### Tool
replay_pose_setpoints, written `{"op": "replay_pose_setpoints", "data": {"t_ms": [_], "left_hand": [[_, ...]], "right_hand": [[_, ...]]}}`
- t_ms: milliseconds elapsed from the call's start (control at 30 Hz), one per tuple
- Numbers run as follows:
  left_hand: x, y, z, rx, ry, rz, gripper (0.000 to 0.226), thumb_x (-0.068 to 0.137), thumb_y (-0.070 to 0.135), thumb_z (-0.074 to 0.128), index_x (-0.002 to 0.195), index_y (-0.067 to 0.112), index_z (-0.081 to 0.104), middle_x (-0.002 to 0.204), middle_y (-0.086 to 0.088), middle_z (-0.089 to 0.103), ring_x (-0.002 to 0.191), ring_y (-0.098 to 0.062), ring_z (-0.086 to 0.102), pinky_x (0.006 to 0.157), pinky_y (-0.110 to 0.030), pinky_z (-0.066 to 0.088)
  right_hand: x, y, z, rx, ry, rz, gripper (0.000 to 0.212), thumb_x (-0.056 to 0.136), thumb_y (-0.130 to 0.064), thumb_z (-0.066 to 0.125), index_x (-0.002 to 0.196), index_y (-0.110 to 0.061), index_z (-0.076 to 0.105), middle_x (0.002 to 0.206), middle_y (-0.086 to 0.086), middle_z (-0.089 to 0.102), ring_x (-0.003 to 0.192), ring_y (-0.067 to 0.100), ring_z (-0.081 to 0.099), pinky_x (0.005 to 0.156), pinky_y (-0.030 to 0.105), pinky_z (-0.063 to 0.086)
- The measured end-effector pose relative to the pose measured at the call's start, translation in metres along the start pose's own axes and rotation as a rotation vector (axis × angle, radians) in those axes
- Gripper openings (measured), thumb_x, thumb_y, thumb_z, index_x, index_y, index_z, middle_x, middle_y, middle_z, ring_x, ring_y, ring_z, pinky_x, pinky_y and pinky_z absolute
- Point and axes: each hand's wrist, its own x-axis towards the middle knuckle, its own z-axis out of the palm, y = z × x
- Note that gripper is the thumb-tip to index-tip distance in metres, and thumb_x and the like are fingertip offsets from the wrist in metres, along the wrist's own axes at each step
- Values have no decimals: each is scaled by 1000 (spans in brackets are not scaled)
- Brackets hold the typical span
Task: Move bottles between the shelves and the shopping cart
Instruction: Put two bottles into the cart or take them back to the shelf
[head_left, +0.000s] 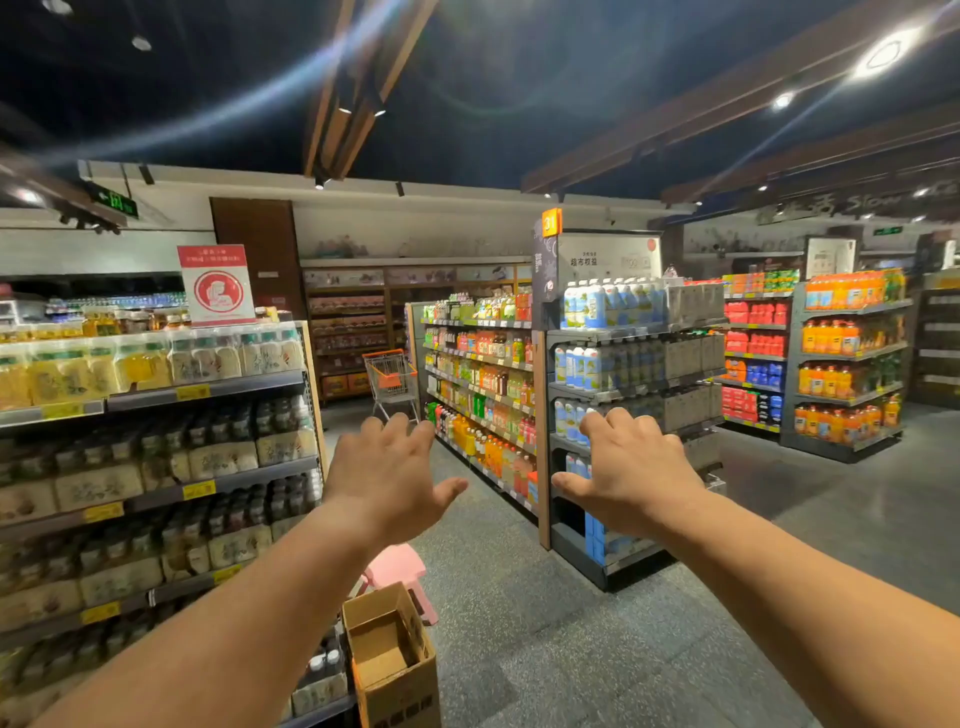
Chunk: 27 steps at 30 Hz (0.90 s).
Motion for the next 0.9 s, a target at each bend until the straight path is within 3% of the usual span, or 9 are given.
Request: {"op": "replay_pose_setpoints", "data": {"t_ms": [267, 667, 900], "left_hand": [[111, -16, 97, -40, -86, -11, 84, 83, 82, 31, 145, 26, 33, 140, -1, 46, 126, -26, 44, 98, -45, 43], [375, -52, 244, -74, -161, -17, 81, 84, 80, 34, 143, 25, 37, 138, -2, 47, 127, -28, 42, 102, -45, 42], [542, -42, 364, -74, -173, -32, 81, 84, 80, 36, 142, 24, 38, 136, -4, 48, 124, -27, 45, 101, -46, 44]], "right_hand": [[126, 5, 86, 31, -75, 19, 73, 81, -74, 47, 133, -24, 37, 129, 5, 45, 120, 29, 42, 98, 49, 39], [392, 35, 208, 52, -85, 76, 86, 79, -78, 45, 143, -23, 33, 139, 6, 42, 127, 30, 40, 100, 48, 39], [565, 81, 316, 62, -86, 30, 69, 80, -72, 50, 130, -27, 42, 130, 4, 47, 118, 28, 43, 93, 44, 43]]}}
